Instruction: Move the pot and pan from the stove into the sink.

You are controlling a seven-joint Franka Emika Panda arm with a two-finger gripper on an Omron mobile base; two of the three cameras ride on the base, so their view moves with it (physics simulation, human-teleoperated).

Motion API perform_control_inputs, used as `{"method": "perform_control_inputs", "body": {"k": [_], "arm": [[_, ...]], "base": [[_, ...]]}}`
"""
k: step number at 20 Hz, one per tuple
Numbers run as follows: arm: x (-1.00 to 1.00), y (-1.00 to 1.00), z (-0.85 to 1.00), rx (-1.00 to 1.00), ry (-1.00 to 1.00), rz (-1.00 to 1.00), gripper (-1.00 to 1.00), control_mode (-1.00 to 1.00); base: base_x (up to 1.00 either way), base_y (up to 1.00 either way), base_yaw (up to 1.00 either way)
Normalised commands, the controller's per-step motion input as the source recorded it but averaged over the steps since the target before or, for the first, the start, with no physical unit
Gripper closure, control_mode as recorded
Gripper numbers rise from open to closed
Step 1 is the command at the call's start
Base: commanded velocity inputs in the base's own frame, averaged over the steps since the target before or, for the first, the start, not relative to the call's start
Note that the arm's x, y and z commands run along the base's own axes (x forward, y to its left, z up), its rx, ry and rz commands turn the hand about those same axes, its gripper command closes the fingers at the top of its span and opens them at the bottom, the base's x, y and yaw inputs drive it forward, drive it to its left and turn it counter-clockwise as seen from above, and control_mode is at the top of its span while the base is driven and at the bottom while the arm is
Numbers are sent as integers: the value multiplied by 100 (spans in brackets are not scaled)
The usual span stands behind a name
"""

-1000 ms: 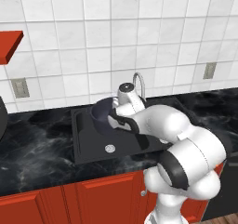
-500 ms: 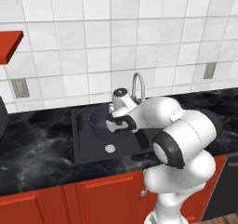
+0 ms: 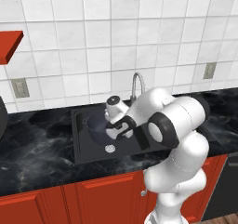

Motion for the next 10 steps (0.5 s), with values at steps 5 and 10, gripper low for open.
{"method": "perform_control_inputs", "body": {"k": [5, 10], "arm": [[4, 2, -12, 0, -6, -2, 100, -100], [0, 0, -1, 0, -5, -2, 100, -100]], "base": [[0, 0, 0], [0, 0, 0]]}}
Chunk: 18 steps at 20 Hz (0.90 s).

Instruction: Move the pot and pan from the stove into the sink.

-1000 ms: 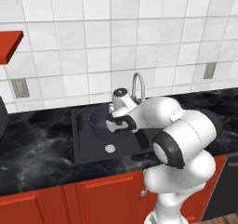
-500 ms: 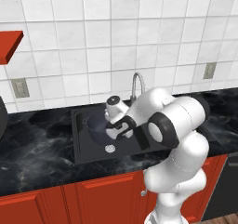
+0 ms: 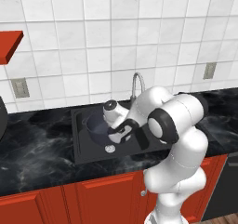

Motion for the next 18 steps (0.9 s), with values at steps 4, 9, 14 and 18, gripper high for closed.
{"method": "perform_control_inputs", "body": {"k": [4, 9, 14, 18], "arm": [[0, 0, -13, -1, -13, -8, 100, -100], [0, 0, -31, -1, -9, -8, 100, -100], [0, 0, -23, 0, -5, -5, 100, -100], [0, 0, 0, 0, 0, 0, 100, -100]], "base": [[0, 0, 0], [0, 0, 0], [0, 0, 0], [0, 0, 0]]}}
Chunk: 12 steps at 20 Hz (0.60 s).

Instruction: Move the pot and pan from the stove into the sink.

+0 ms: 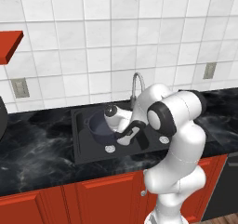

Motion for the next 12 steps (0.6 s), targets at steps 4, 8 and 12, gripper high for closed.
{"method": "perform_control_inputs", "body": {"k": [4, 8, 12], "arm": [[0, 0, -1, 0, 0, 0, -100, -100], [0, 0, 0, 0, -4, -1, -100, -100], [0, 0, 27, 1, -6, -6, -100, -100]], "base": [[0, 0, 0], [0, 0, 0], [0, 0, 0]]}}
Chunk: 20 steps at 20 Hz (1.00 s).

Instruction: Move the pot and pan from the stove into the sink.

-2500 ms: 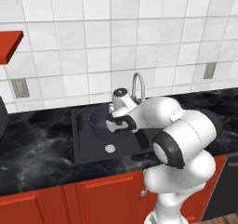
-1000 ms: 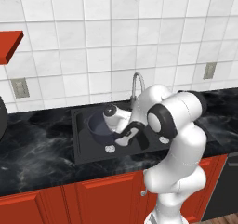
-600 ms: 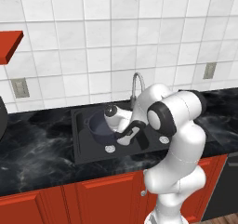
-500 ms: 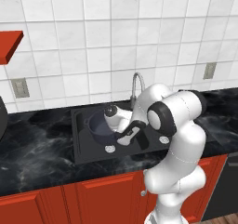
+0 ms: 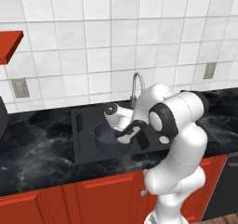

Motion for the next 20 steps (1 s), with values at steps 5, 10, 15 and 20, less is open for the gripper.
{"method": "perform_control_inputs", "body": {"k": [5, 10, 15, 20], "arm": [[-12, 2, 64, 0, -1, -6, -100, -100], [-59, 0, 65, 0, 0, -2, -100, -100], [-58, 2, 89, 0, 6, 0, -100, -100], [-58, 3, 99, 0, 6, 1, -100, -100]], "base": [[0, 0, 0], [0, 0, 0], [0, 0, 0], [0, 0, 0]]}}
